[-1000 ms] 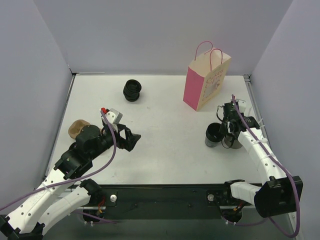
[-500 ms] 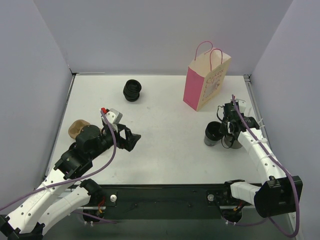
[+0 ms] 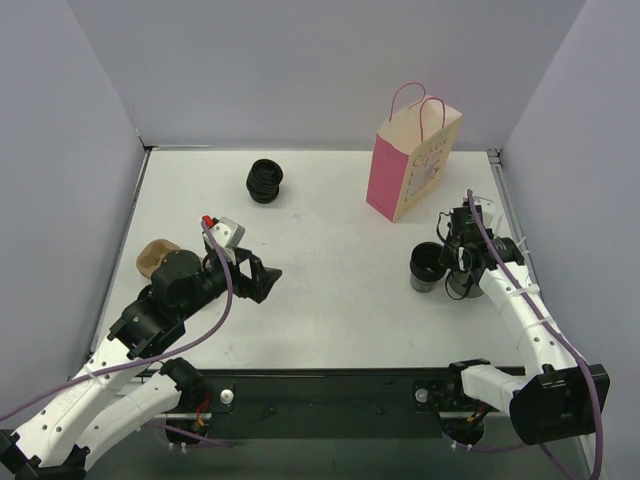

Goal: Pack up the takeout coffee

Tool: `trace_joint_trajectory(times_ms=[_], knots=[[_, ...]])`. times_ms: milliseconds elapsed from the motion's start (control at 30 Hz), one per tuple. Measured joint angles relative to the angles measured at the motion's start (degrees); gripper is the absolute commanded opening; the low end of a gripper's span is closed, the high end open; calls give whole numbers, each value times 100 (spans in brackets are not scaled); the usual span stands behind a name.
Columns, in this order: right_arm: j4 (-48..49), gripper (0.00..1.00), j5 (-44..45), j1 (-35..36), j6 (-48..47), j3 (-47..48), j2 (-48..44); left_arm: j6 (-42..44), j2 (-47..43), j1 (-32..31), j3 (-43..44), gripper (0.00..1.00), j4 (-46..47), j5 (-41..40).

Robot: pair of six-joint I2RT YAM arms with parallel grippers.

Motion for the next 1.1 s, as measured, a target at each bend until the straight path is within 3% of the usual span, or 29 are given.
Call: trace_joint_trajectory(times_ms=[1100], knots=[[-83,0,-63,0,20,459,-573,0,28,0,0,97,0,-4]])
